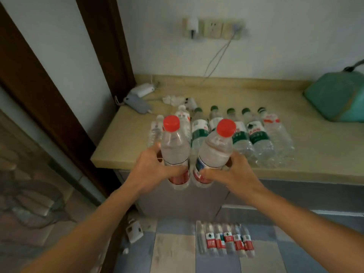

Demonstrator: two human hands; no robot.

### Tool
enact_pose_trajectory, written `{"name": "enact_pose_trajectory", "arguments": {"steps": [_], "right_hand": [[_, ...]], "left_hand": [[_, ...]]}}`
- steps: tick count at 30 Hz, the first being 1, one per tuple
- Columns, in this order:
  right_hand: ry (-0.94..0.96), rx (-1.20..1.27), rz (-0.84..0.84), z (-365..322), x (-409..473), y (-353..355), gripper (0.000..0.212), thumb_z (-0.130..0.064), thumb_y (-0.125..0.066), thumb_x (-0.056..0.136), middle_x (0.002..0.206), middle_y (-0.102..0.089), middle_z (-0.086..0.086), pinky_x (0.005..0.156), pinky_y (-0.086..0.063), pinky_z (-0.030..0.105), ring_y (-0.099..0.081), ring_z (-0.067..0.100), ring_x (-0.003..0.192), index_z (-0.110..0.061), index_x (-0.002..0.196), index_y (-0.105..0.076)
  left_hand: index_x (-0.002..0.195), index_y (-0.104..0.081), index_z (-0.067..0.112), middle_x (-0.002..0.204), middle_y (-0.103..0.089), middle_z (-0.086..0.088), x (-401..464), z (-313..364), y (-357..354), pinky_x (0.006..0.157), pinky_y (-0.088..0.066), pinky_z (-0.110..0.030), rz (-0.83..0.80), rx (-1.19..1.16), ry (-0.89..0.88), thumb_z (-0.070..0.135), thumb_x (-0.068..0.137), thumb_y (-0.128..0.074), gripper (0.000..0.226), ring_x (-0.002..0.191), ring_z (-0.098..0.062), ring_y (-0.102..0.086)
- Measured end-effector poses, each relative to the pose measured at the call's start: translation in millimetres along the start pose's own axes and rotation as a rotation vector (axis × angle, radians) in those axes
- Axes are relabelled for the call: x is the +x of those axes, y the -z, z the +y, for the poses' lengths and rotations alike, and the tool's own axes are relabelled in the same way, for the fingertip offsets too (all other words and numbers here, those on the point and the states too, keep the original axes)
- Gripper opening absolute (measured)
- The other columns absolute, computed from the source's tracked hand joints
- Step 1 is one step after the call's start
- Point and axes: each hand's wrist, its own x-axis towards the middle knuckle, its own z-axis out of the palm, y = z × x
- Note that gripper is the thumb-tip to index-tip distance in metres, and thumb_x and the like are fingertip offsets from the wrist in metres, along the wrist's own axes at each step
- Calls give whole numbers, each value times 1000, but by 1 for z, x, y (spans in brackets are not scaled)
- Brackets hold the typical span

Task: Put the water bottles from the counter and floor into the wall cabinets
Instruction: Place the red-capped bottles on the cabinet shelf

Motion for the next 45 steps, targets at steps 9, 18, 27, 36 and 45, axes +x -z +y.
{"name": "enact_pose_trajectory", "arguments": {"steps": [9,18,27,36,45], "right_hand": [[159,69,247,-190,69,20,48,-43,-86,61,99,-75,-15,80,-61,31,-72,4,92,-38,105,-68],[316,146,306,-308,122,110,60,-34,-89,61,106,-73,-11,89,-59,44,-71,11,98,-31,115,-64],[466,226,334,-407,166,201,53,-20,-89,66,96,-73,-15,70,-61,32,-72,9,89,-32,110,-63],[486,284,432,-471,228,247,49,-15,-87,72,102,-70,-6,64,-55,35,-67,13,92,-29,111,-61],[471,40,483,-531,307,270,38,-18,-86,75,107,-72,4,87,-58,51,-69,24,96,-26,105,-64]], "left_hand": [[111,-67,38,104,-73,19,77,153,135,85,-56,-33,19,-36,-271,59,55,-84,62,97,-1,-68],[108,-67,31,100,-75,10,133,290,160,85,-60,-42,269,-158,-399,48,56,-88,59,92,-9,-72],[114,-64,31,102,-73,12,178,412,172,81,-60,-35,466,-272,-479,33,69,-88,51,90,-7,-71],[97,-64,32,97,-71,7,247,489,207,66,-57,-28,504,-316,-541,29,70,-89,37,84,-10,-70],[94,-66,30,94,-72,6,359,544,246,77,-57,-34,380,-119,-544,32,62,-93,42,86,-13,-70]]}}
